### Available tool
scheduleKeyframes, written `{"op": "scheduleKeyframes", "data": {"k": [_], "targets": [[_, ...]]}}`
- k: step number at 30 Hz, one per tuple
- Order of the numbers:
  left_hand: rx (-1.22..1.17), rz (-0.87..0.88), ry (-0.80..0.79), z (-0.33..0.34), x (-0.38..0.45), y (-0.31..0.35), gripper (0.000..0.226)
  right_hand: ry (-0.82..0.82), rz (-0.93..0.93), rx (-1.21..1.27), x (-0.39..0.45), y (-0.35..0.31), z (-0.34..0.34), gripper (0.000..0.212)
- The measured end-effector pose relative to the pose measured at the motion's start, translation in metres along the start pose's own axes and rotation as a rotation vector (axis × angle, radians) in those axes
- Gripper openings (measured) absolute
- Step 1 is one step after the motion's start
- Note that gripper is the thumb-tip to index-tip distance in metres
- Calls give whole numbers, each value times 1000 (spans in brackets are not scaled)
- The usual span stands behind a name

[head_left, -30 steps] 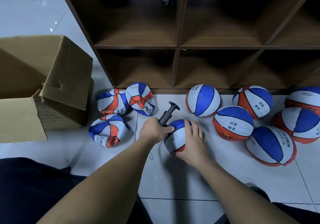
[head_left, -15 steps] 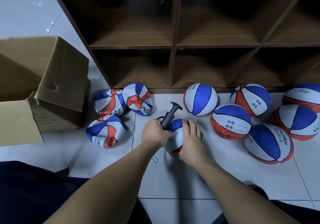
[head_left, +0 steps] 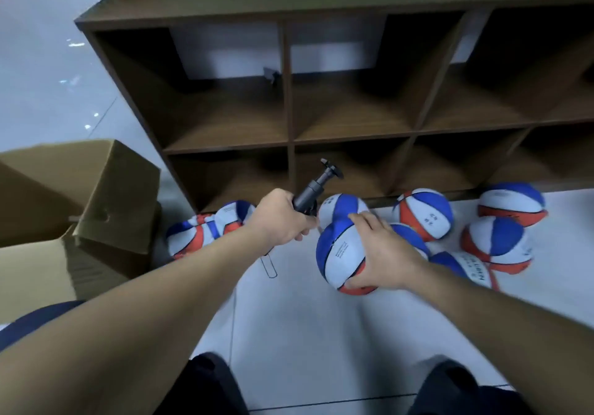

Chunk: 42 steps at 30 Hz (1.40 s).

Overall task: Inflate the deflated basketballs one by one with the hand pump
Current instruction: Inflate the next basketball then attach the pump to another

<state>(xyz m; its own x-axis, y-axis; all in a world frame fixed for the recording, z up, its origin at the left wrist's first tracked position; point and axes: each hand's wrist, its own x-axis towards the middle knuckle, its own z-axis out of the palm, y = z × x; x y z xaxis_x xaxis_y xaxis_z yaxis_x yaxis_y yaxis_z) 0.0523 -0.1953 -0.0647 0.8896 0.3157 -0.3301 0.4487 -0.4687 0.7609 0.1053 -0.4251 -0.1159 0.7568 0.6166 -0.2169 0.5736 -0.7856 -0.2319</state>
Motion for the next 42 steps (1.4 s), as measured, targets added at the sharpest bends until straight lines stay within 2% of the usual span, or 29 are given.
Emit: {"op": "scheduleKeyframes", "data": {"k": [4,8,10,14,20,25,30,37,42], "targets": [[-72,107,-43,19,-13,65,25,-46,-32,-144,-41,55,-103,146],[-86,183,-141,69,-20,114,28,15,198,-30,-91,119,-146,148],[-69,196,-209,98,-23,130,25,31,363,85,-113,158,-142,149],[-22,206,-287,146,-17,143,25,91,616,118,-144,239,-93,150],[52,146,-317,181,16,132,25,45,871,151,-157,326,-6,146],[84,122,-290,201,39,130,26,33,897,171,-147,368,52,150],[140,111,-343,225,47,121,28,78,892,234,-146,381,88,153],[205,129,-335,231,38,121,29,90,838,191,-152,384,86,148],[200,122,-274,196,29,117,28,91,826,87,-149,362,60,129]]}}
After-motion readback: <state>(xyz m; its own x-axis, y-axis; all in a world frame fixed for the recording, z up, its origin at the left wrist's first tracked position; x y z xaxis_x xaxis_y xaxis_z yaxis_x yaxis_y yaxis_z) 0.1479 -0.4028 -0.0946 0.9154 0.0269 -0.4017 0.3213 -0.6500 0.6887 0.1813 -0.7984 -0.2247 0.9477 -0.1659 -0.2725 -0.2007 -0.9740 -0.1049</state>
